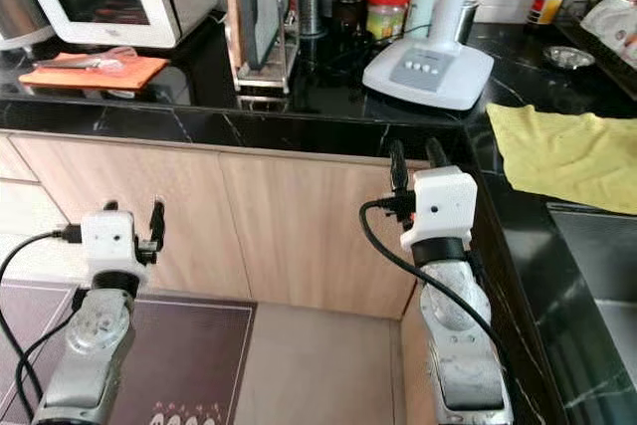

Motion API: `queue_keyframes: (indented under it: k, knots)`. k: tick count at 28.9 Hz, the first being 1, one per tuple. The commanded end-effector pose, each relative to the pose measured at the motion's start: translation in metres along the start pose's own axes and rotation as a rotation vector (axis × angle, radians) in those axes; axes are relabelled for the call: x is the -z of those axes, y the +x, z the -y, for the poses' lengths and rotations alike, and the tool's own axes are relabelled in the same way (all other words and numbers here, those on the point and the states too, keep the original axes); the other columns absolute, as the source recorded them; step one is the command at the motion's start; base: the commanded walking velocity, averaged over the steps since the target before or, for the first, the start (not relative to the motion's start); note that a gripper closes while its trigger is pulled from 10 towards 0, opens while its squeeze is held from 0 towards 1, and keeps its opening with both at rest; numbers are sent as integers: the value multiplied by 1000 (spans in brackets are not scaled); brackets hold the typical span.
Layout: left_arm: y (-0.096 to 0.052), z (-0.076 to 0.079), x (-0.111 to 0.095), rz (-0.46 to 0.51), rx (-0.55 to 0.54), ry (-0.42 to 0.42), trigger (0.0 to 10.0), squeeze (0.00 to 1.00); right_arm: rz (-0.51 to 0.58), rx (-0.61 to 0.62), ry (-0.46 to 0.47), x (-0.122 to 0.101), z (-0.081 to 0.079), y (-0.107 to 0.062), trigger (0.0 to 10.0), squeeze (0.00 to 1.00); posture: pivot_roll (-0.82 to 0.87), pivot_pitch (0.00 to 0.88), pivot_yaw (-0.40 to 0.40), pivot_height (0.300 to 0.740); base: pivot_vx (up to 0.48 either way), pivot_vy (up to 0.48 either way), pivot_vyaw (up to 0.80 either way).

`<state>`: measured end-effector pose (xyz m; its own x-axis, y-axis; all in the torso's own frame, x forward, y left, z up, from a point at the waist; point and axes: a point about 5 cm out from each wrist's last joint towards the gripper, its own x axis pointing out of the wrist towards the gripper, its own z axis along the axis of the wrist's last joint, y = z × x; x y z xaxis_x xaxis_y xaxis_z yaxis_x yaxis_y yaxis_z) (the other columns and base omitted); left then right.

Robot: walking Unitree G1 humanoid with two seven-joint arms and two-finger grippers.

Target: Kitchen organization

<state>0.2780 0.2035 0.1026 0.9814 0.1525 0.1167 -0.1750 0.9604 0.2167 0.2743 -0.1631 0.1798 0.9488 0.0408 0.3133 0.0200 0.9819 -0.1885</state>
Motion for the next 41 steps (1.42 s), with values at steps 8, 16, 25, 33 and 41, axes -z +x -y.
queue_keyframes:
  k: [8,16,25,33,41]
  knots:
    - [-15,-5,41,-132,-10,42,10000,0,-36,-56,16,5,-4,-6,10000,0,-106,0,2,740,0,0,0]
    - [-25,-9,60,-200,-56,-3,10000,0,-33,-89,16,5,-8,-6,10000,0,-107,0,2,740,0,80,0]
    - [-23,0,60,-177,-44,-15,10000,0,-35,-103,19,5,-10,-6,10000,0,-108,0,6,740,0,480,0]
    - [-23,2,60,-168,-35,-3,10000,0,-42,-100,21,7,-9,-6,10000,0,-107,0,11,740,0,138,0]
    - [-23,2,61,-170,-30,-3,10000,0,-75,-65,17,12,-5,-7,10000,0,-103,0,13,740,0,0,0]
